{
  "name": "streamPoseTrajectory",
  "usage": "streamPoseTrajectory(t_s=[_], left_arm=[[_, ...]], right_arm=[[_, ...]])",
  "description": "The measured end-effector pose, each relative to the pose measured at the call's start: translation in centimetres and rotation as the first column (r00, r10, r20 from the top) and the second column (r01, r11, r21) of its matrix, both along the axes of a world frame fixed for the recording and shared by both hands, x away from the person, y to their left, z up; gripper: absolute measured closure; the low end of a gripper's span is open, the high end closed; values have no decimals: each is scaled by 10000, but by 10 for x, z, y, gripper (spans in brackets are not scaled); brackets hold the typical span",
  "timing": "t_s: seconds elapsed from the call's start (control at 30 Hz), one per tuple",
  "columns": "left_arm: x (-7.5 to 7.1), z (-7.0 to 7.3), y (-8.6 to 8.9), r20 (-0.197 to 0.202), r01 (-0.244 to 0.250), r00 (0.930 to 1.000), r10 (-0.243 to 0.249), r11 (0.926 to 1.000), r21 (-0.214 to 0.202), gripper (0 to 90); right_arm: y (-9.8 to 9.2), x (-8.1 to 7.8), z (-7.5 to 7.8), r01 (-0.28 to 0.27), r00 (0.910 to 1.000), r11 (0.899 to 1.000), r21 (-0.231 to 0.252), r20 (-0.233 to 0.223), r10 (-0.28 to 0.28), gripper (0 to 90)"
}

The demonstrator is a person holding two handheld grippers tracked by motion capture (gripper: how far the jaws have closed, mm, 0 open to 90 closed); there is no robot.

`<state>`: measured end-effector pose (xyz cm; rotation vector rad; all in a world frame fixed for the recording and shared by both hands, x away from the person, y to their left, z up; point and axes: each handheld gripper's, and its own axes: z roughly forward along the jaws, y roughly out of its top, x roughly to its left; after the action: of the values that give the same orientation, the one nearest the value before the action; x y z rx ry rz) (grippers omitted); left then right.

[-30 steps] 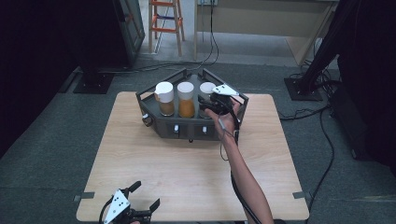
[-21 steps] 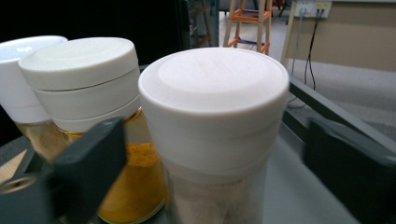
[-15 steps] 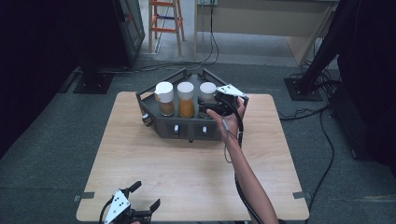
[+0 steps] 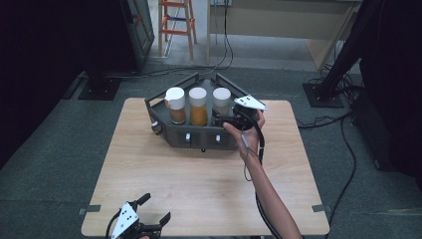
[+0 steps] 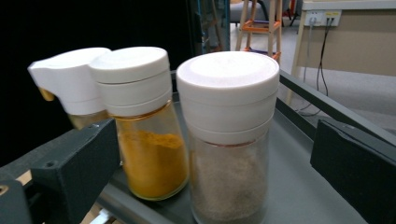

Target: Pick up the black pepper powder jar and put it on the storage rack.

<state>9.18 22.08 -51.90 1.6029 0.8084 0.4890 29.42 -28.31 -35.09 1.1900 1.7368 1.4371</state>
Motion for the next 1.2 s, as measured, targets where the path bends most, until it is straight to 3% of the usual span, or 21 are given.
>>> streamPoseTrajectory(t_s=[0.63,1.2], left_arm=[[0,0,0,-3,-12,10000,12,10000,17,19],[0,0,0,-11,4,10000,-4,10000,50,18]], right_arm=[[-14,-36,-7,-545,9977,9982,237,423,535,14],[-25,-60,-26,-1016,9931,9943,335,620,994,13]])
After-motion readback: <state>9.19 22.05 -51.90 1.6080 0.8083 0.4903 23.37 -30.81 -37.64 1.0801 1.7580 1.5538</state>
